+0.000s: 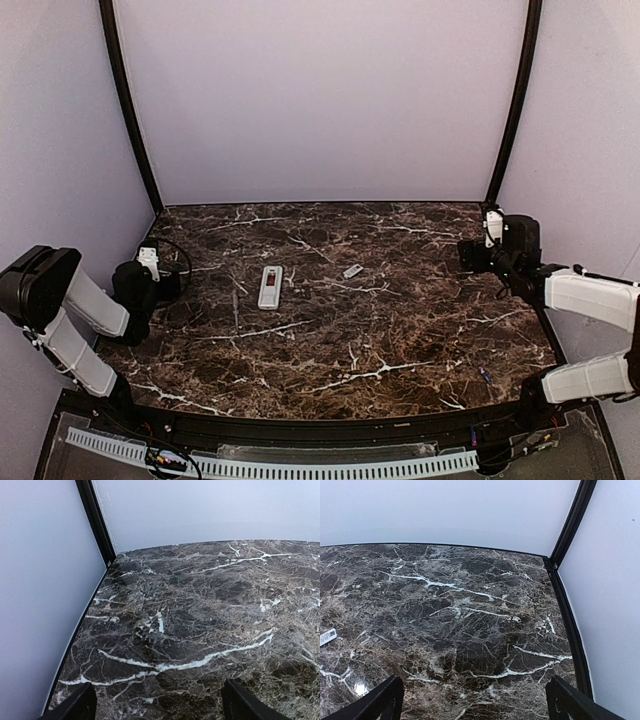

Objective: Unload the batteries from the remote control

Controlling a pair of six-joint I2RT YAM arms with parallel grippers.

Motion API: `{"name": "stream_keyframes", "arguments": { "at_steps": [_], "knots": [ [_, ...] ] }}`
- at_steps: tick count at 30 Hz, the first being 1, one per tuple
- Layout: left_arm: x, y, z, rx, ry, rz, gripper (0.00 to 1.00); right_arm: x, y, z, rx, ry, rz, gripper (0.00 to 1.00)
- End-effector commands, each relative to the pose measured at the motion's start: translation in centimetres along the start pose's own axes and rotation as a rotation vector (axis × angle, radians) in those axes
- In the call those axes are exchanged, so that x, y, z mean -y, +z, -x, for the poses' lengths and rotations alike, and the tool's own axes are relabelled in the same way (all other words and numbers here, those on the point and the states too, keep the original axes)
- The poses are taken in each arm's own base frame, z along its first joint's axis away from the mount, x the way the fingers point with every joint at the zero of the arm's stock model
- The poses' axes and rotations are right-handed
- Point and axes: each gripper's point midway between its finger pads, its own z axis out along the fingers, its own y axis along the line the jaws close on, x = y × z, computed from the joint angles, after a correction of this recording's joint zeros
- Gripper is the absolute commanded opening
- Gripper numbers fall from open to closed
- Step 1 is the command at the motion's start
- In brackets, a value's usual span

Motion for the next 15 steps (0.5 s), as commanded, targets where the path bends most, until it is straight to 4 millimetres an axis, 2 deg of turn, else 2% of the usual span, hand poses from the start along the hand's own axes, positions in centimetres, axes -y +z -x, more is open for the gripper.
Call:
{"name": "stream_keyframes", "arguments": {
  "at_steps": [1, 2, 4, 15],
  "knots": [
    [-0.1, 0.4, 2.2, 0.068, -0.019, -0.003, 0.9, 0.4, 0.0, 1.5, 0.142, -0.036, 0.032, 0.99],
    [-0.2, 0.5, 2.1, 0.06, -0.019, 0.002, 0.96, 0.5, 0.0, 1.2, 0.154, -0.043, 0.043, 0.99],
    [-0.2, 0.6, 2.2, 0.064, -0.018, 0.007, 0.98, 0.6, 0.0, 0.6, 0.178, -0.051, 0.07, 0.98],
    [-0.3, 0.5, 2.2, 0.064, -0.02, 0.013, 0.99, 2.7, 0.0, -1.9, 0.27, 0.005, 0.08, 0.98]
  ]
}}
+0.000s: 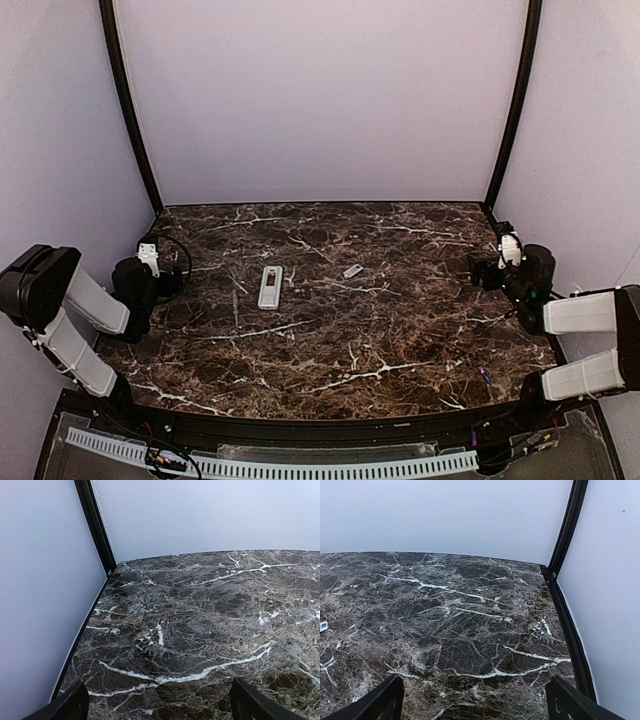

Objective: Unload the batteries from the remote control

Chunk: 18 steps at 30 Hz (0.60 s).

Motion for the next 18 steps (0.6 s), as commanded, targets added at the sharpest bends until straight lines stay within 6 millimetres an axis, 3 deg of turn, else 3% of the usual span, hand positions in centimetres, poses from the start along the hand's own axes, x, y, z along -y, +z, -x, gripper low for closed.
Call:
{"name": "stream_keyframes", "arguments": {
  "at_steps": [1, 12, 18],
  "knots": [
    [-0.3, 0.1, 0.7, 0.021, -0.008, 0.01, 0.98, 0.2, -0.1, 1.8, 0.133, 0.009, 0.028, 0.99],
    [-0.3, 0.1, 0.7, 0.022, -0.009, 0.009, 0.98, 0.2, 0.4, 2.6, 0.214, -0.035, 0.049, 0.99],
    [-0.3, 0.1, 0.7, 0.022, -0.008, 0.009, 0.99, 1.8, 1.4, 1.7, 0.214, -0.029, 0.016, 0.99]
  ]
}}
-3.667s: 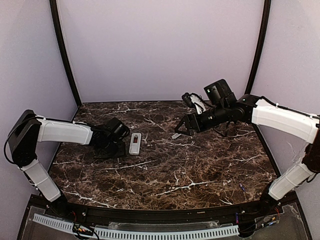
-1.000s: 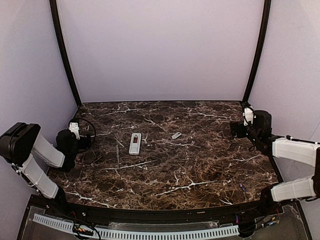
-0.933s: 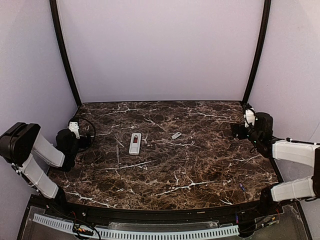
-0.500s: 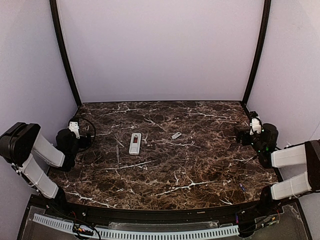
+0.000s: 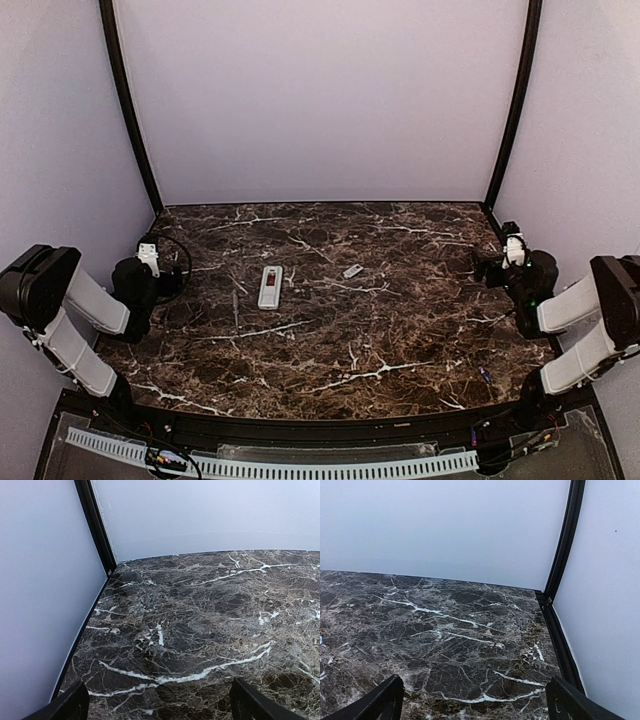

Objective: Unload the batteries from the remote control

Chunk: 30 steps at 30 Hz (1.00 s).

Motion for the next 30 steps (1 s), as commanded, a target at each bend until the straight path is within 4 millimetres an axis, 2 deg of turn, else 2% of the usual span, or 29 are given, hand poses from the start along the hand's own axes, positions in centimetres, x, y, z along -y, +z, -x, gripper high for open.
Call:
{"name": "stream_keyframes", "arguments": {
  "at_steps": [1, 6, 13, 30],
  "knots": [
    [-0.3, 0.2, 0.7, 0.022, -0.009, 0.01, 0.99, 0.5, 0.7, 0.5, 0.052, -0.017, -0.004, 0.99],
    [-0.3, 0.2, 0.7, 0.022, -0.009, 0.009, 0.98, 0.7, 1.3, -0.6, 0.023, 0.0, 0.002, 0.99],
    [-0.3, 0.2, 0.8, 0.023, -0.009, 0.009, 0.98, 2.0, 1.4, -0.6, 0.018, 0.028, -0.066, 0.99],
    [-0.2, 0.1, 0.7, 0.022, -0.009, 0.009, 0.98, 2.0, 1.4, -0.6, 0.02, 0.027, -0.069, 0.99]
  ]
}}
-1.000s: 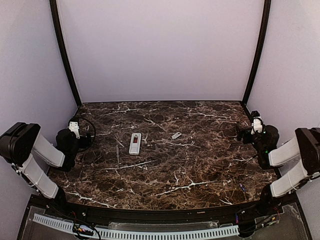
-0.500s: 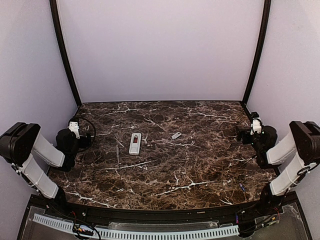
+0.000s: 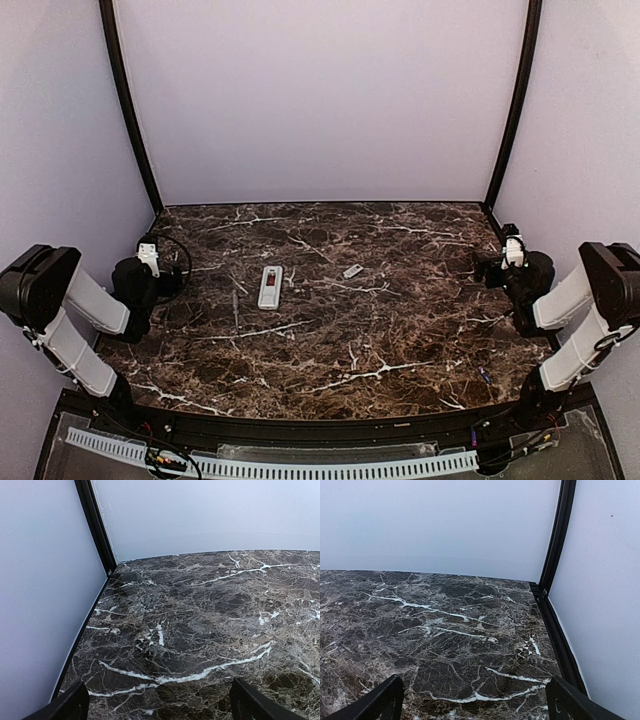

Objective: Unload the batteries from the remote control

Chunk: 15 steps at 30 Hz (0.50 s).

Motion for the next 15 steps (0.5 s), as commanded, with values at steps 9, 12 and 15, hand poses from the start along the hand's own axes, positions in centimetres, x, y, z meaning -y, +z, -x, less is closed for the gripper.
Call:
{"name": "stream_keyframes", "arguments": {
  "at_steps": [9, 12, 15],
  "knots": [
    [-0.25, 0.14, 0.71, 0.021, -0.008, 0.009, 0.99, 0.52, 0.25, 1.08, 0.038, 0.009, -0.017, 0.99],
    [-0.26, 0.16, 0.77, 0.023, -0.008, 0.009, 0.99, 0.52, 0.26, 1.07, 0.037, 0.009, -0.017, 0.99],
    [-0.24, 0.16, 0.75, 0.022, -0.009, 0.008, 0.99, 0.48, 0.29, 1.04, 0.036, 0.009, -0.016, 0.98]
  ]
}}
